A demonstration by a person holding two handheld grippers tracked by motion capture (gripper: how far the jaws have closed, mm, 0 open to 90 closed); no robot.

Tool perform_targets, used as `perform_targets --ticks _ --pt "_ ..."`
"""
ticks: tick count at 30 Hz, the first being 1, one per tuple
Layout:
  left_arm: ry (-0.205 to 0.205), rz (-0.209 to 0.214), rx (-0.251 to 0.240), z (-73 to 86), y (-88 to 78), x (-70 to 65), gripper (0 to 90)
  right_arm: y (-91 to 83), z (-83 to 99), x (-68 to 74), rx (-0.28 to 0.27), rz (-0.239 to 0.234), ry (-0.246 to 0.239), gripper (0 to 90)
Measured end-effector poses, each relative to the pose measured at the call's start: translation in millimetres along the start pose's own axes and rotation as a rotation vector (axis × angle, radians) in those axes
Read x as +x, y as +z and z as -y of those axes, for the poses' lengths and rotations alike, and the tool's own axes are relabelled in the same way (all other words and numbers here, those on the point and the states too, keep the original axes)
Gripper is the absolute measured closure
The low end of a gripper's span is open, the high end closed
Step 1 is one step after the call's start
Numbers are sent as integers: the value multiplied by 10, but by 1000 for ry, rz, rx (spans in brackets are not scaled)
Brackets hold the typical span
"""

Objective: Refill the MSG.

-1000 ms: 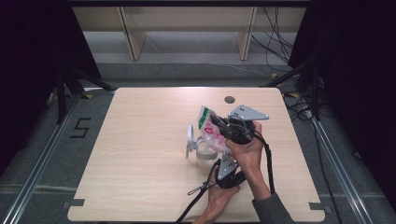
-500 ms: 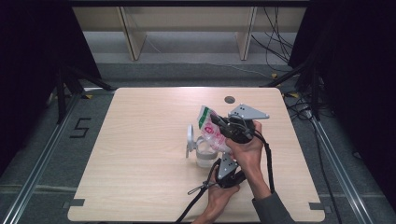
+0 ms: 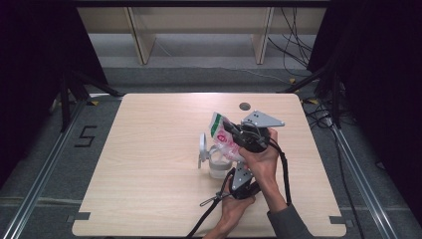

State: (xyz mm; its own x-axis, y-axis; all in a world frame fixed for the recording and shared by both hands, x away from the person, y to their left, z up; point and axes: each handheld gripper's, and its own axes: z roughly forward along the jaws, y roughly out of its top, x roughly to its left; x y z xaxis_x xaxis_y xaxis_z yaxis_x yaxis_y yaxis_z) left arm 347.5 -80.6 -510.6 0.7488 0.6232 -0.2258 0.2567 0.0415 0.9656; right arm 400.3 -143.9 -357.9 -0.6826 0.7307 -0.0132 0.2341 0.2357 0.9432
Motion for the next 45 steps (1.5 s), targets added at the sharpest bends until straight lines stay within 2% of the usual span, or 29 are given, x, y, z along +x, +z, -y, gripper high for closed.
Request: perform_targets --ticks 5,7,9,10,11,12,14,20,21,23,24,25,26,28,29,30,31,32,33,36,40,41,42,45 --pt "3 2 0 -9 3 7 767 10 -4 6 -1 0 -4 899" --pt "9 -18 16 -19 -14 -3 767 13 -10 5 -3 2 -15 899" --pt "7 -2 -7 -13 4 8 767 23 -13 -1 -15 -4 -17 899" --pt "6 -1 -3 -16 4 10 767 15 -15 -4 -9 2 -17 899" --pt "9 -9 1 -19 0 6 767 16 -15 -4 -9 3 -14 899" --pt "8 -4 -12 -15 8 7 767 12 -15 10 -5 4 9 899" --pt "10 -15 2 -24 -6 0 767 13 -21 9 -5 3 -1 899" --pt "5 -5 -14 -22 4 4 767 16 -27 27 -3 1 9 899" --pt "68 -18 48 -33 -33 39 767 18 -27 32 -2 2 5 899" --pt "61 0 35 -26 -19 47 767 26 -24 37 0 0 10 899" --pt "67 -18 57 -32 -35 41 767 33 -21 42 -3 9 7 899" --pt "61 -2 37 -25 -21 47 767 40 -23 24 -9 10 -18 899" --pt "62 -5 38 -24 -22 49 767 38 -25 22 -5 8 -24 899" --pt "58 -3 38 -26 -23 49 767 49 -18 52 -9 -4 11 899" --pt "58 -2 32 -25 -21 46 767 51 -21 36 -10 -8 -12 899" --pt "66 -18 52 -33 -39 37 767 49 -24 34 -8 -12 -18 899" --pt "65 -15 48 -32 -39 36 766 35 -24 49 -2 4 5 898" --pt "68 -16 48 -31 -40 37 767 40 -23 47 -14 10 3 898" --pt "68 -19 54 -33 -42 39 767 33 -26 42 -6 -4 9 899" --pt "66 -18 54 -32 -42 37 767 34 -24 43 -5 4 5 898" --pt "55 -3 33 -25 -23 50 767 44 -21 44 -8 -9 4 898" --pt "45 -9 26 -26 -19 37 766 37 -23 52 2 -3 -1 898" --pt "54 -27 46 -33 -35 29 766 37 -24 57 -1 -7 0 898" --pt "46 -7 27 -24 -18 44 766 39 -24 57 -1 -8 1 898"
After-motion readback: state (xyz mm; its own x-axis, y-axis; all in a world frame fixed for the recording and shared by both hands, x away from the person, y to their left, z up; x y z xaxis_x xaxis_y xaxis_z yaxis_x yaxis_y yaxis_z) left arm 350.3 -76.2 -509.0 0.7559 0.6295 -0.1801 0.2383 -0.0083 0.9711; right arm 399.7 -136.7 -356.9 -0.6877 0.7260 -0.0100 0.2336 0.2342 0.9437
